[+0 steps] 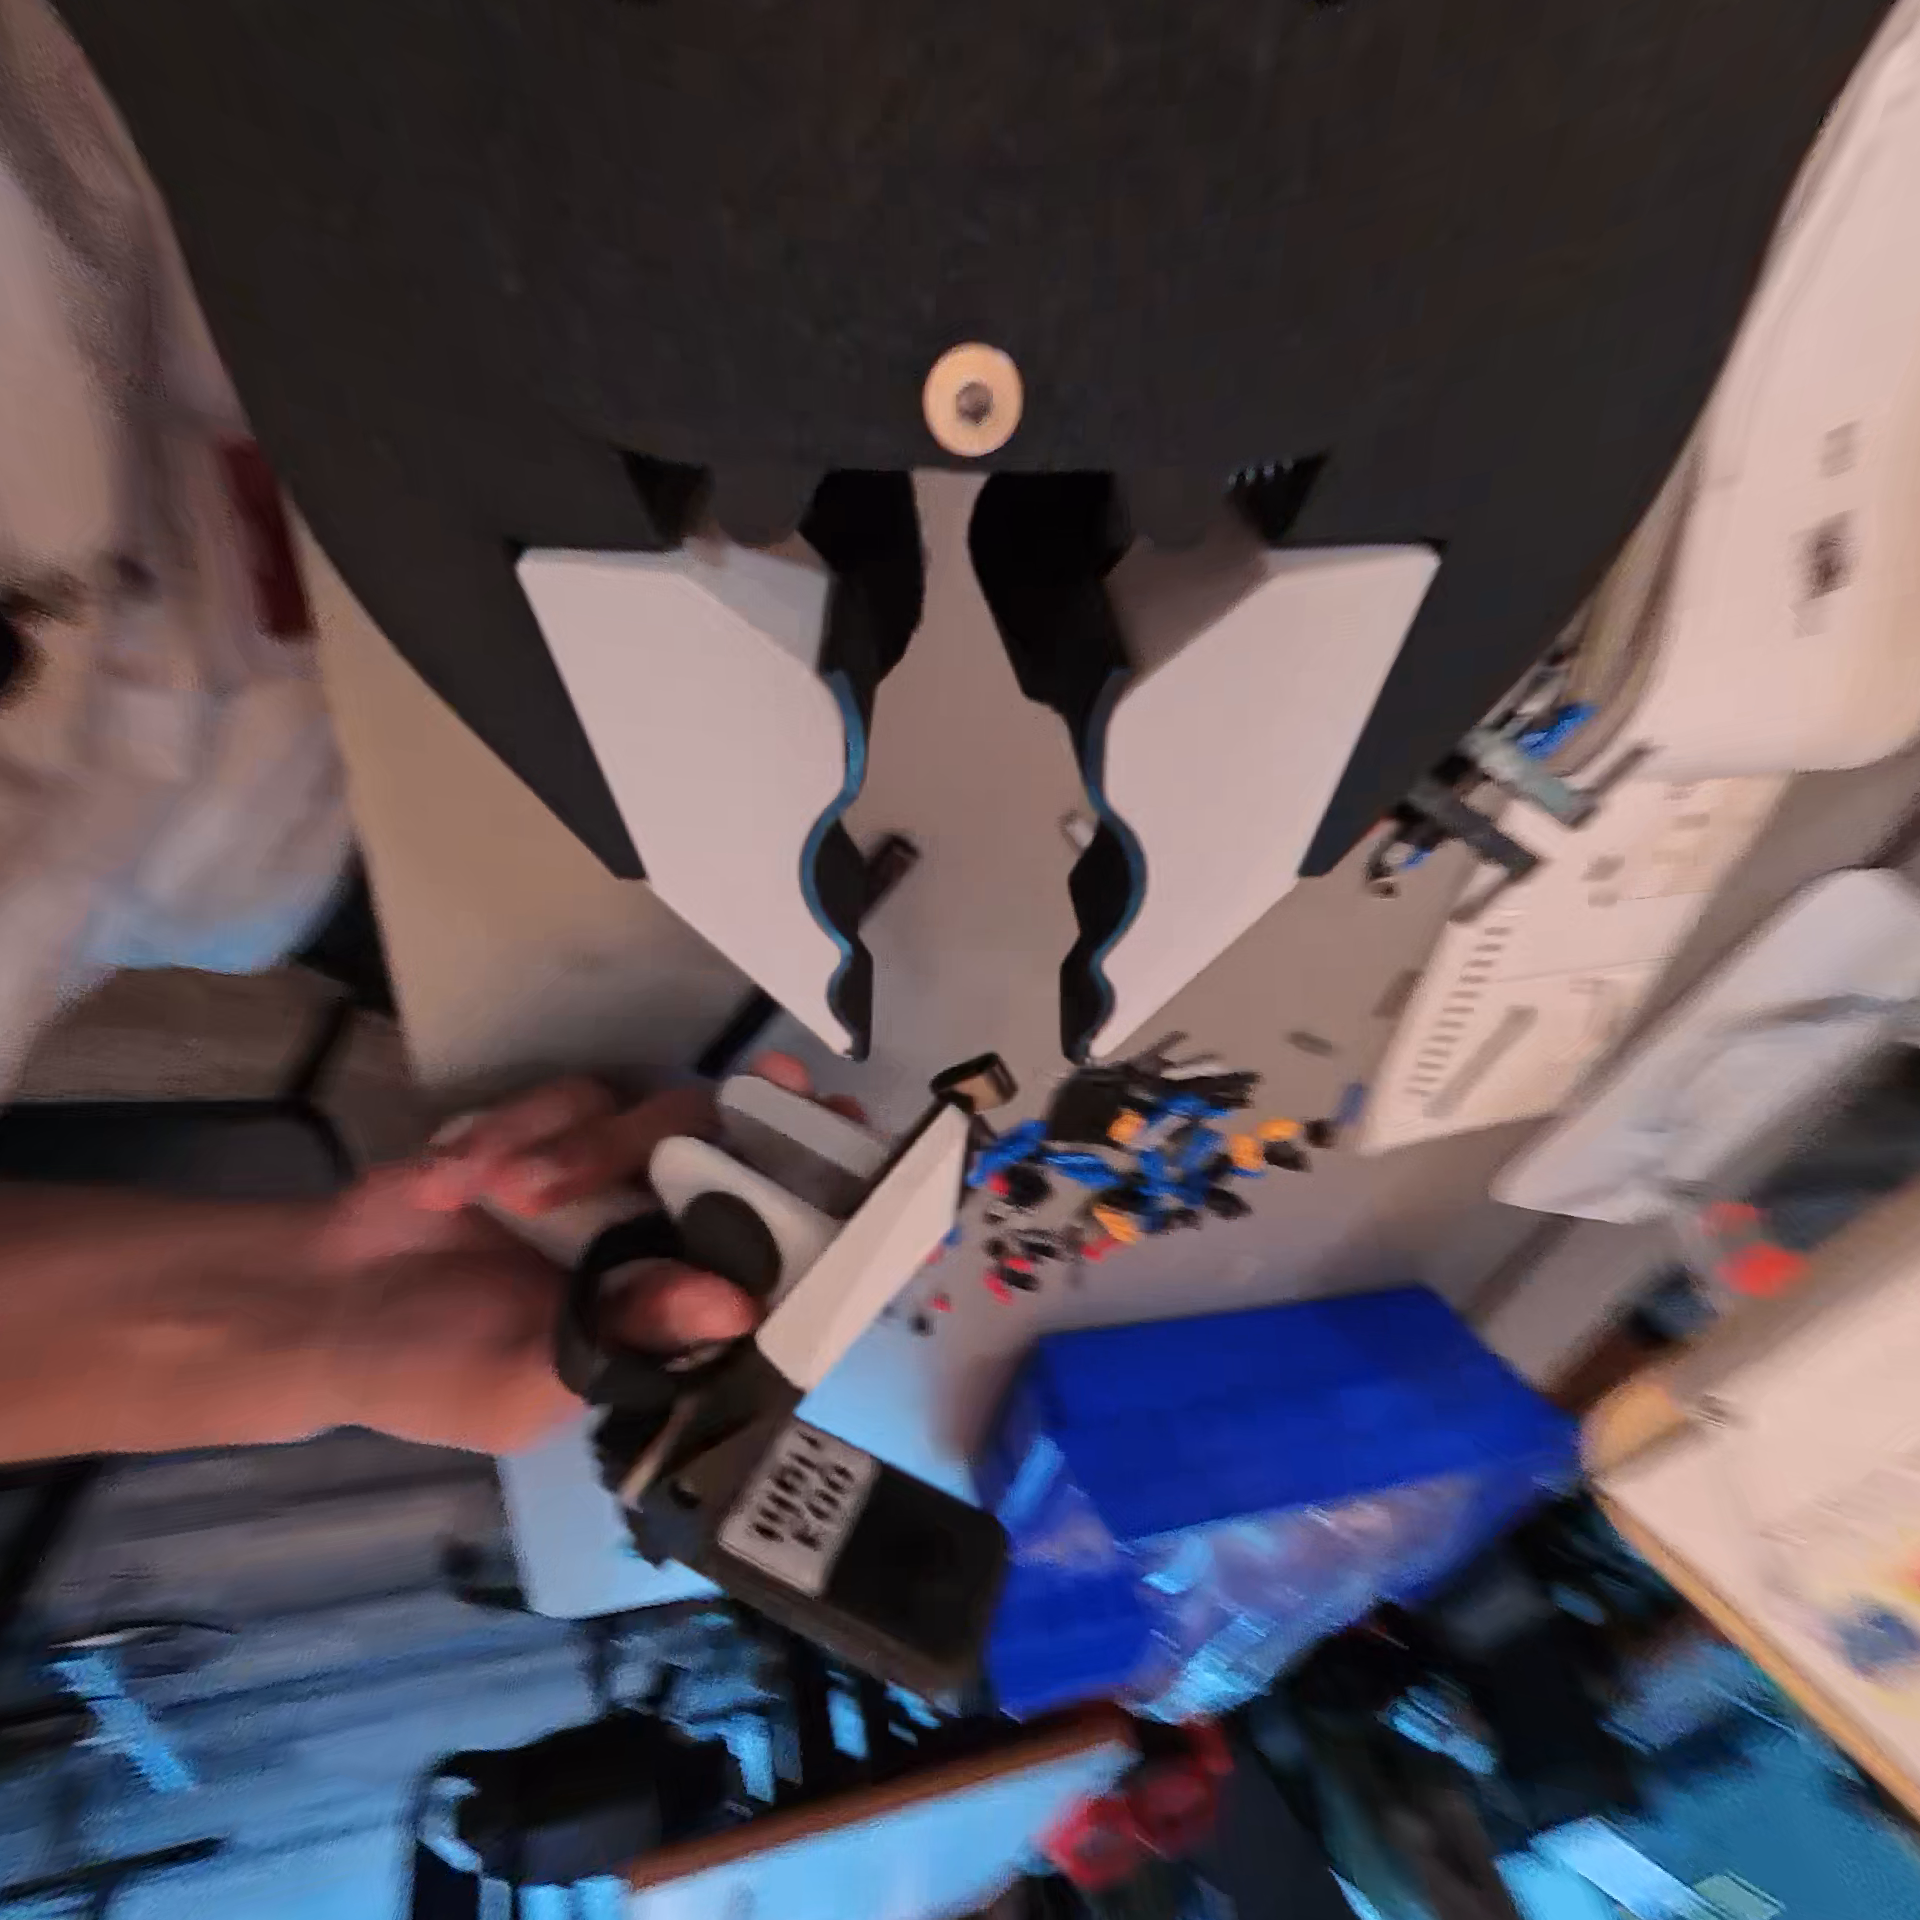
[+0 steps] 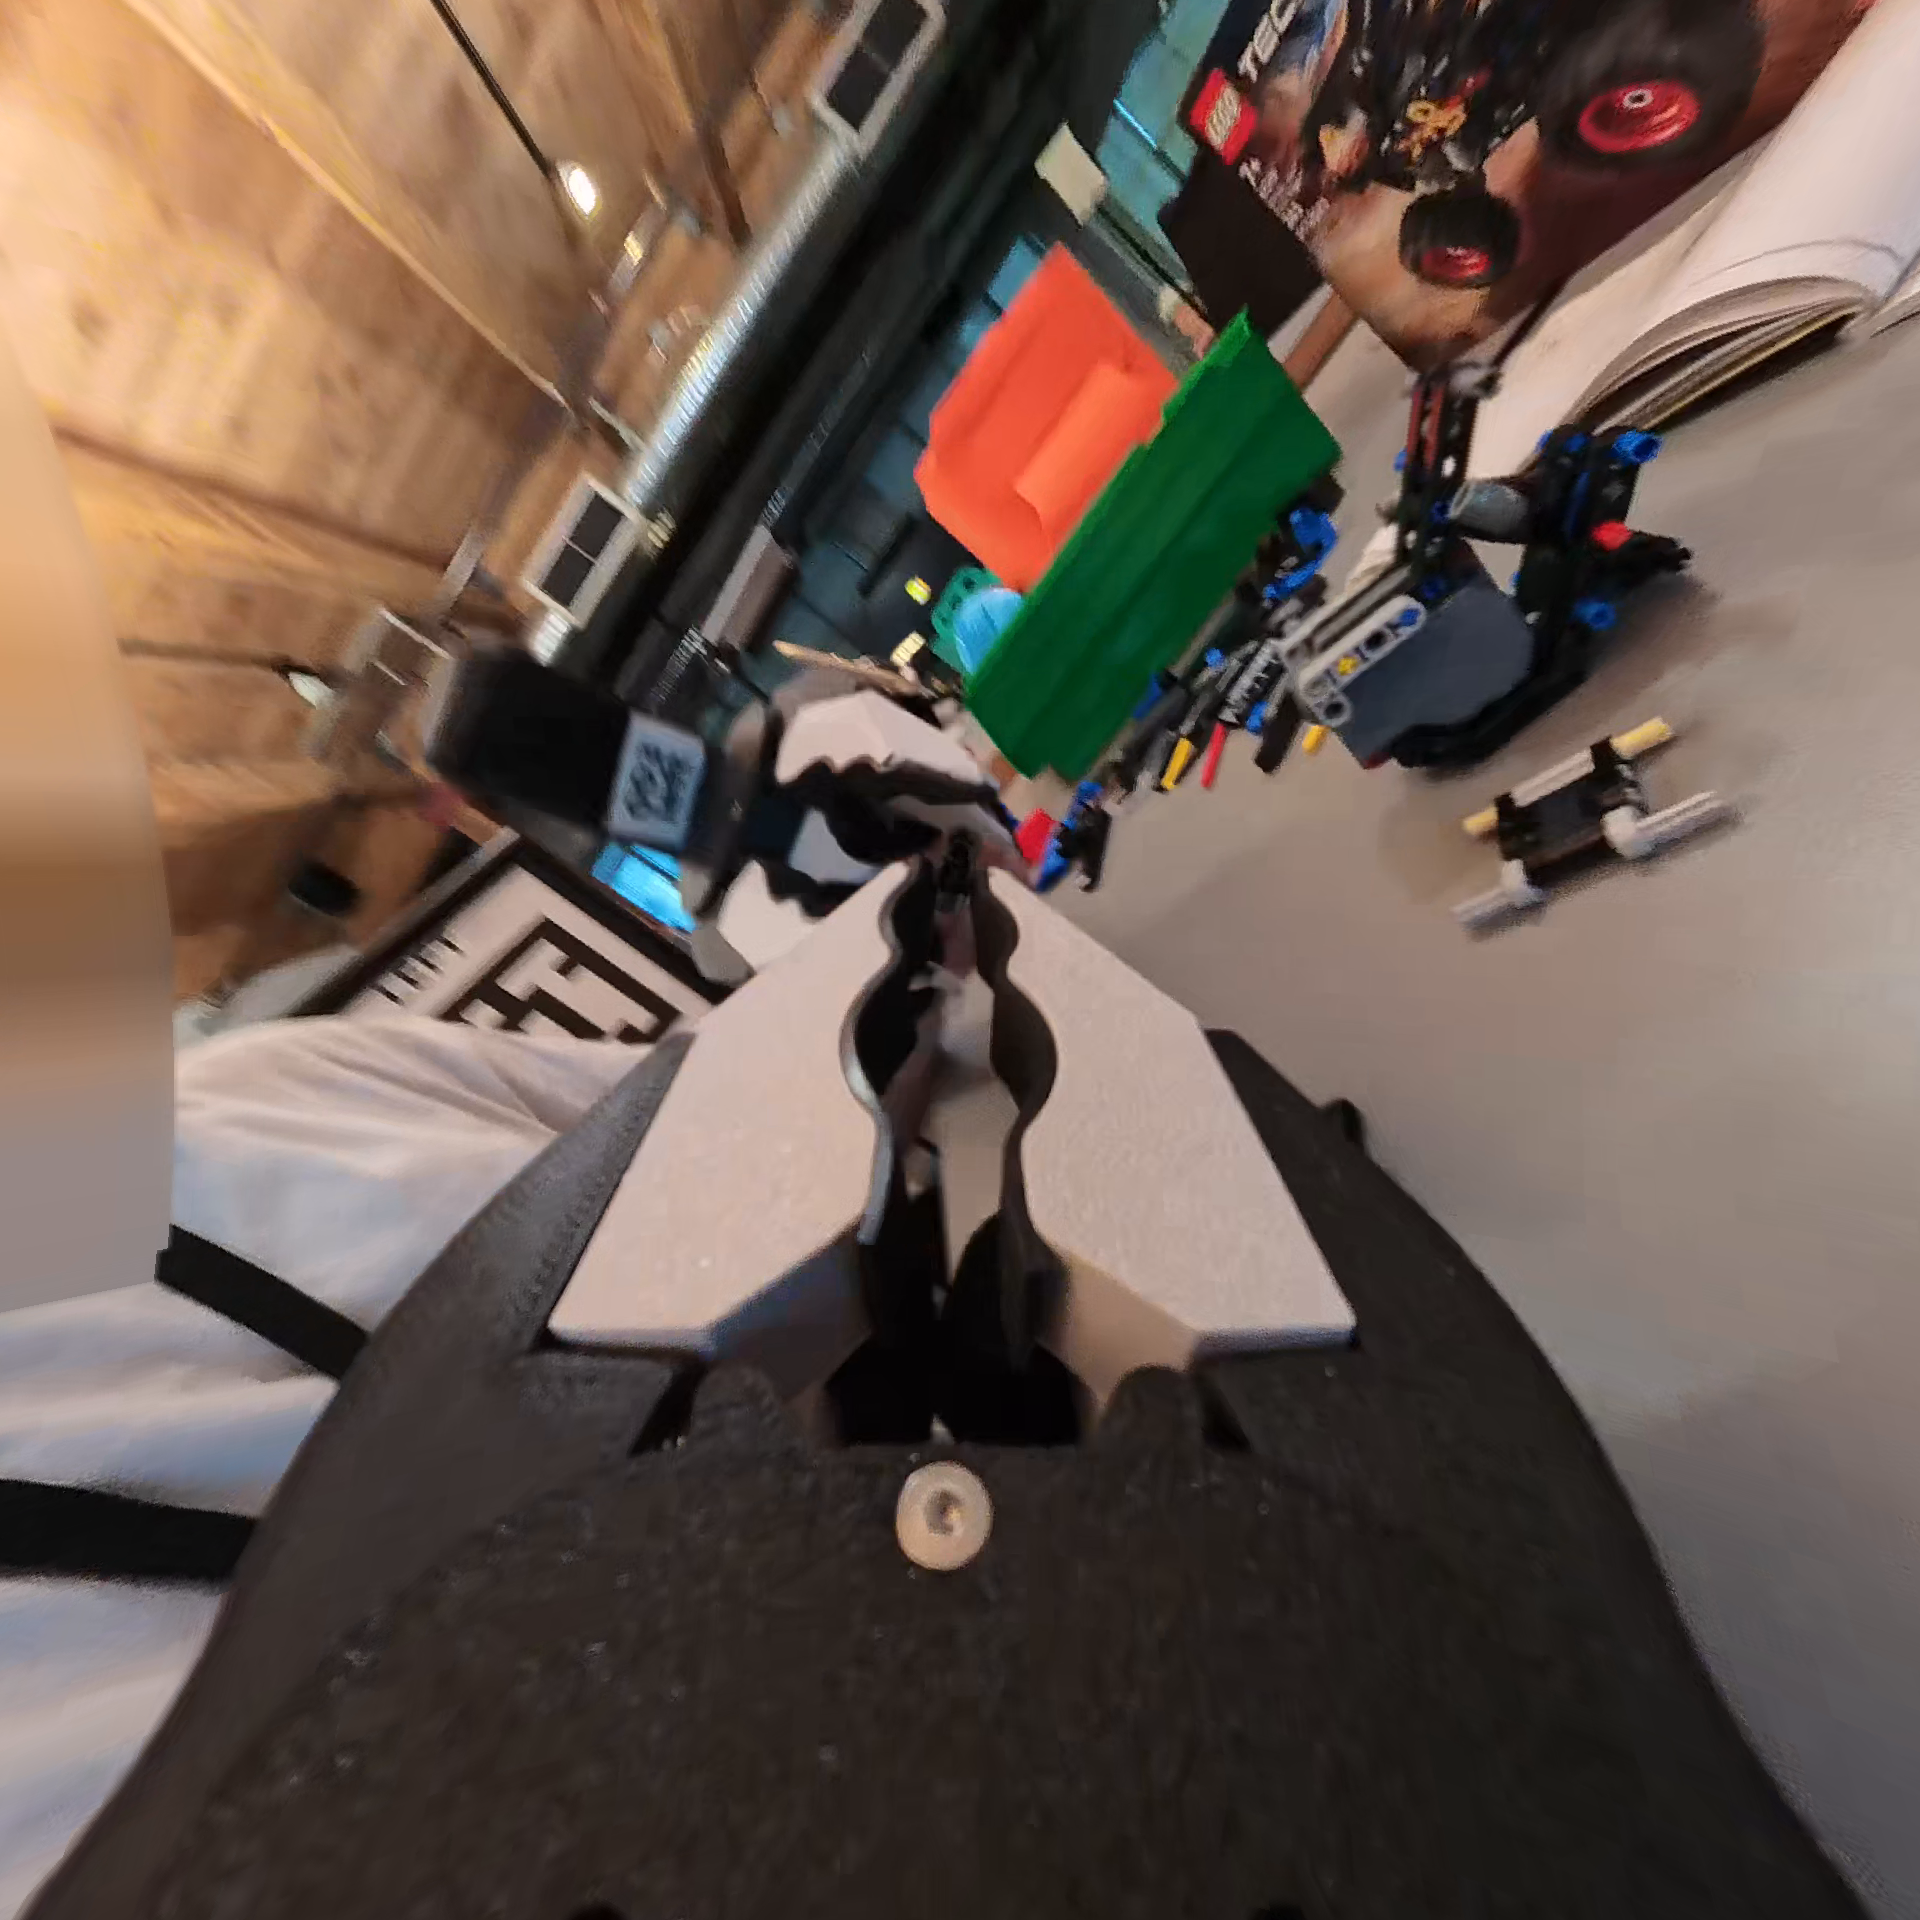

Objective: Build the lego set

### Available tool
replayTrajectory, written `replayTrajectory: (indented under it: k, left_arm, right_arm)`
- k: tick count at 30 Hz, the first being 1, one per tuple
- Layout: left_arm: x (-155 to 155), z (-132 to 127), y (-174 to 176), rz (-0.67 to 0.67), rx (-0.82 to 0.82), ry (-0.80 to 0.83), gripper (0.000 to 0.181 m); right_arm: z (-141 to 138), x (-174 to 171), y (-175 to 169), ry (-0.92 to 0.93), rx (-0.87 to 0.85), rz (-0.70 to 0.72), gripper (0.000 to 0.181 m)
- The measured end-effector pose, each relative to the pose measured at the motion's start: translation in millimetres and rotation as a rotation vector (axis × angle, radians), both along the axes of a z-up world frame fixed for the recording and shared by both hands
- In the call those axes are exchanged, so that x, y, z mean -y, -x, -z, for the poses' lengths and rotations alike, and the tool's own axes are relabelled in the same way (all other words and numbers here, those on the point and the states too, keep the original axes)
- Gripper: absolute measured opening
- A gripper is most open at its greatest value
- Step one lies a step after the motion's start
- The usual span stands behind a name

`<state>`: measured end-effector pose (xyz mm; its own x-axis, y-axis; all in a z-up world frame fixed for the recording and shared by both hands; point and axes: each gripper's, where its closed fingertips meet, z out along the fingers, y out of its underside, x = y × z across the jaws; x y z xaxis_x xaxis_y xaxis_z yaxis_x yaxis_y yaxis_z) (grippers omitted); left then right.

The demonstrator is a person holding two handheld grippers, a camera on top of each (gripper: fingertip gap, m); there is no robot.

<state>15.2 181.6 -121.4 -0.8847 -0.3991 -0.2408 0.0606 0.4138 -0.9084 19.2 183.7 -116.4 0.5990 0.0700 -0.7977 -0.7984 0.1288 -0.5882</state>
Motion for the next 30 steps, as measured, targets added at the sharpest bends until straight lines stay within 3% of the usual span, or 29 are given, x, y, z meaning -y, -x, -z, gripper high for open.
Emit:
replayTrajectory:
  k: [3,5,8,12,21,28,30]
  left_arm:
    - [0,-13,-2,-0.092,0.143,0.027,0.034]
    - [3,-14,-2,-0.130,0.110,0.065,0.034]
    - [7,-19,5,-0.107,-0.086,0.257,0.031]
    - [5,-35,18,0.017,-0.350,0.545,0.012]
    - [3,-31,21,0.113,-0.453,0.598,0.010]
    - [-10,-26,2,-0.027,-0.377,0.623,0.001]
    - [-6,-26,11,0.014,-0.338,0.571,0.004]
  right_arm:
    - [-13,-4,4,-0.138,-0.082,-0.020,0.005]
    - [-20,-8,9,-0.206,-0.084,-0.029,0.005]
    - [-31,-5,11,-0.290,-0.011,0.026,0.005]
    - [-35,-4,18,-0.282,0.092,0.035,0.005]
    - [-29,-9,24,-0.189,0.174,0.013,0.006]
    - [-21,-12,23,-0.148,0.102,-0.052,0.003]
    - [-20,-14,20,-0.136,0.109,-0.009,0.003]
